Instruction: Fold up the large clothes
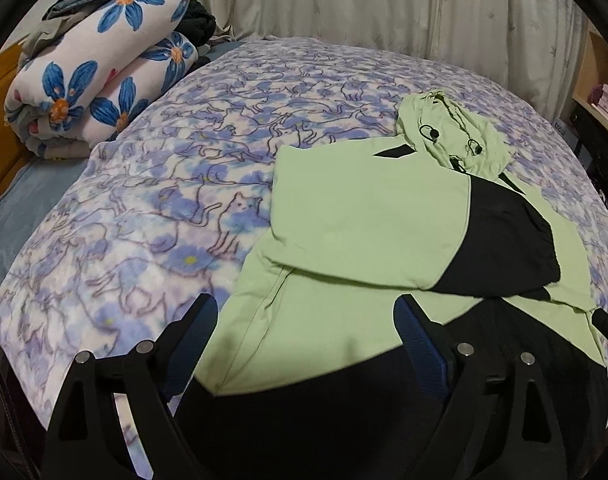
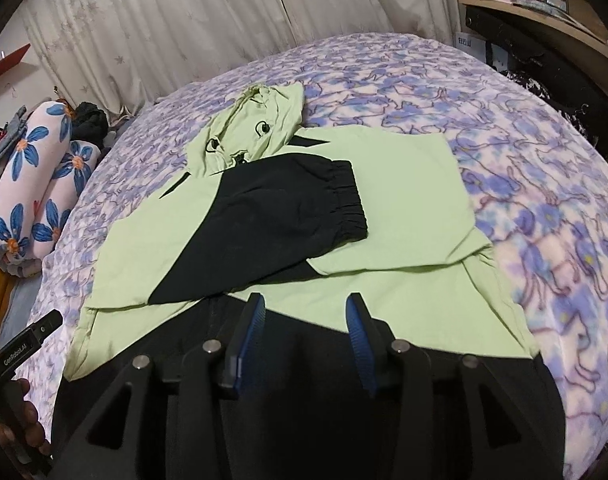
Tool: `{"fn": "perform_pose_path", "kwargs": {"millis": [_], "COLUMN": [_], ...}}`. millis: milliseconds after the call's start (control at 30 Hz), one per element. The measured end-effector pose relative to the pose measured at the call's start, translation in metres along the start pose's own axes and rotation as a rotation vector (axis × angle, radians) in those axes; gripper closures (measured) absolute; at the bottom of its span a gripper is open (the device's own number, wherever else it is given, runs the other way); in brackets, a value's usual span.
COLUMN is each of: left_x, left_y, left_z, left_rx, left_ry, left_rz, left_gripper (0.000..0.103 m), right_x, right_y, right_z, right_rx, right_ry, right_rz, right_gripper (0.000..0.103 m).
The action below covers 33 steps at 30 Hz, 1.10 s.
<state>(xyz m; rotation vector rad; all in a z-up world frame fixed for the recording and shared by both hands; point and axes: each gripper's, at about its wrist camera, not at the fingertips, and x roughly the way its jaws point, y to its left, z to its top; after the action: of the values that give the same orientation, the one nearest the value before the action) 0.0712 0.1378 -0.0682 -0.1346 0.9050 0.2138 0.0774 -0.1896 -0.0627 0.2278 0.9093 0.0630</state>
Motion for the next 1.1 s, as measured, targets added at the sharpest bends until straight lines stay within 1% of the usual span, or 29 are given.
{"fn": "perform_pose_path", "kwargs": {"millis": [100,167,200,333,500,600,700,833,967,1000,1100], "left_x": [-0.012,-0.02,-0.024,-0.041,-0.059,-0.074,-0.088,-0.103,-0.105,-0.102,-0.09], "left_y": [0.003,0.004,0.006,0.011,0.019,0.023,0.028,0.043,0.062,0.069,0.092], "left_z": [-0.009,-0.016,-0.02,-0.035,-0.053,-0.065,-0.077,-0.092,-0.105,-0.109,-0.121], "left_rx": [-0.001,-0.003,-0.004,-0.008,-0.017,0.02,0.053,0.087,0.081,0.071,0.018], "left_ry": [-0.003,-0.011,-0.017,-0.032,-0.01,-0.013,-0.016,-0.003,0.033,0.054,0.114], "left_rz": [-0.019,-0.028,-0.031,-0.049,-0.121,-0.129,-0.132,-0.147,-0.15,-0.155,-0.203], "left_gripper": [0.011,0.006,0.001,0.001,0.001,0.001,0.001,0.001,0.001,0.001,0.001], "right_x": [-0.013,-0.023,-0.026,-0.043,-0.064,-0.073,-0.081,-0.093,-0.102,-0.105,-0.11], "right_y": [-0.001,-0.001,-0.001,-0.004,-0.005,-0.007,-0.012,-0.024,-0.038,-0.045,-0.063], "right_z": [-0.005,-0.011,-0.012,-0.025,-0.042,-0.052,-0.062,-0.076,-0.088,-0.092,-0.099], "right_rx": [-0.009,-0.015,-0.018,-0.031,-0.036,-0.038,-0.05,-0.072,-0.093,-0.087,-0.059], "right_ry": [-0.013,-0.023,-0.025,-0.04,-0.055,-0.057,-0.052,-0.032,-0.007,0.001,0.019], "right_rz": [-0.001,0.0,-0.001,0.004,0.03,0.043,0.037,0.024,0.007,0.007,-0.001], "right_gripper": [0.061,0.061,0.061,0.06,0.06,0.06,0.06,0.053,0.051,0.051,0.051]}}
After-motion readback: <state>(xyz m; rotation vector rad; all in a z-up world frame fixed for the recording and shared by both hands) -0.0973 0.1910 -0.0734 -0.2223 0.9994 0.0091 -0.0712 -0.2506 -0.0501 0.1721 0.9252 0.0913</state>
